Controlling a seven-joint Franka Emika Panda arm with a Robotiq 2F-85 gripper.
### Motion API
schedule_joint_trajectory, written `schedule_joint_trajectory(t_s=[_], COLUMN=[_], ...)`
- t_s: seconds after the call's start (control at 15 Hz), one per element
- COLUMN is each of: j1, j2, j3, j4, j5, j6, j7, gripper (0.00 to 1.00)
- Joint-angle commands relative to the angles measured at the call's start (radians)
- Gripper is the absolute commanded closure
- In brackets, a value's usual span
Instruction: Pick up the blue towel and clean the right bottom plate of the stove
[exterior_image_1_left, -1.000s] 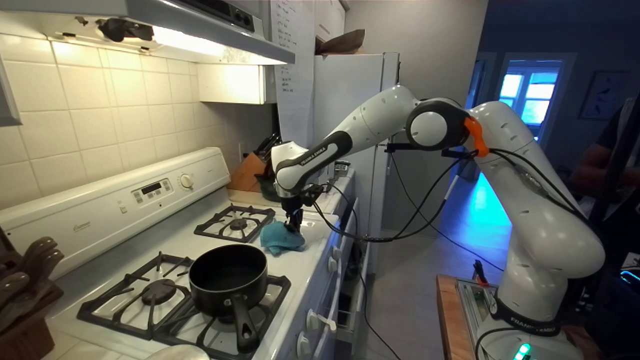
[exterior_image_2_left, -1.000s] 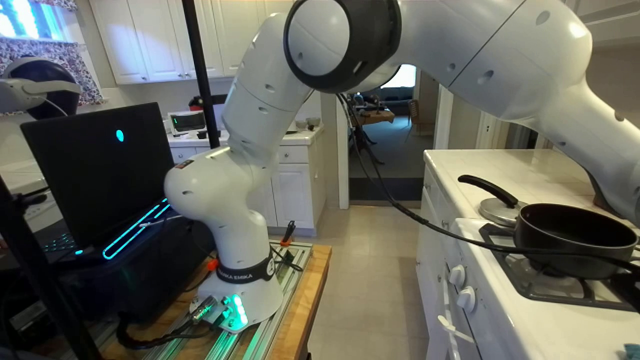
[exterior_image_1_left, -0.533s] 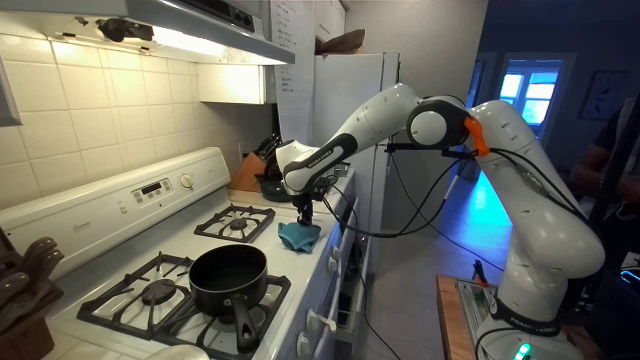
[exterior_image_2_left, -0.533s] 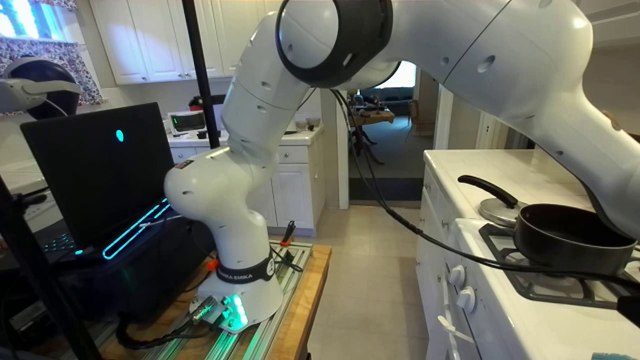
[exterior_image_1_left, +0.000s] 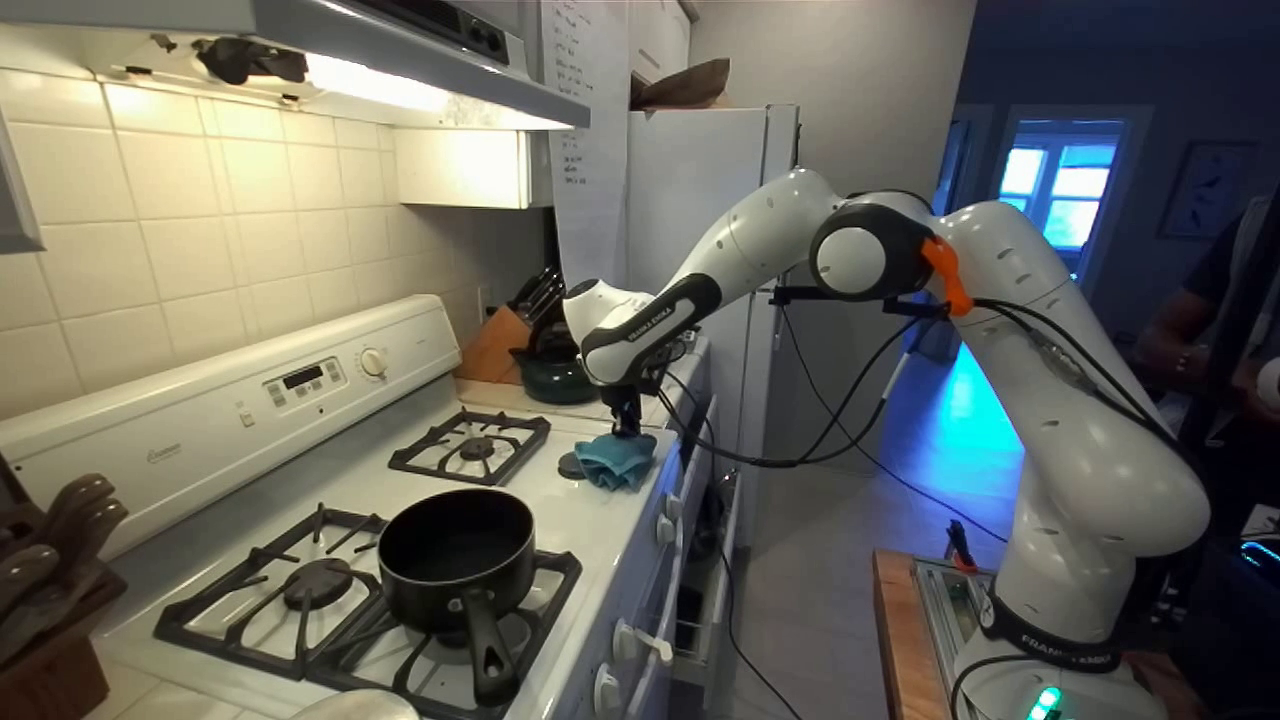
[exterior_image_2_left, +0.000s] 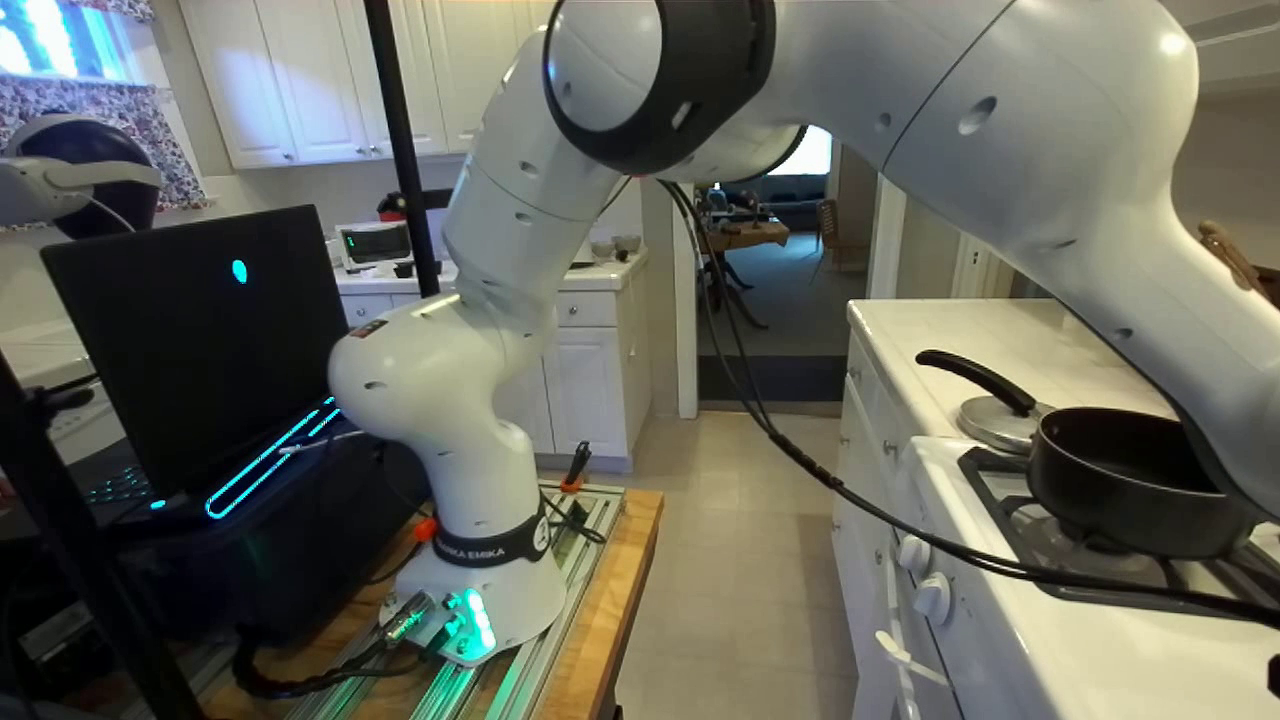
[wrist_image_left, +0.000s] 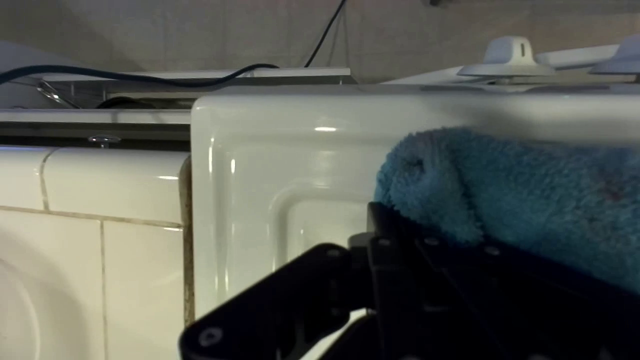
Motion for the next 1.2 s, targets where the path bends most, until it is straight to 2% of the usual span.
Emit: schedule_joint_trajectory(t_s=[0.0,0.27,0.4,0.53,0.6,0.8,1.13], j1=[0.006,0.016,0.016,0.009,-0.005,-0.016,-0.022], j2=[0.022,0.047,0.045,0.031,0.020,0.005,0.002], j3=[-0.035,-0.071,-0.072,-0.052,-0.024,0.019,0.071], j4=[0.009,0.016,0.010,-0.002,0.000,0.007,0.034], j5=[-0.061,-0.095,-0.089,-0.066,-0.033,0.012,0.110], j6=[0.051,0.120,0.116,0.083,0.033,-0.052,-0.159], j7=[0.085,0.192,0.209,0.179,0.123,0.066,0.042], gripper=[0.99,0.99,0.99,0.99,0.99,0.99,0.99])
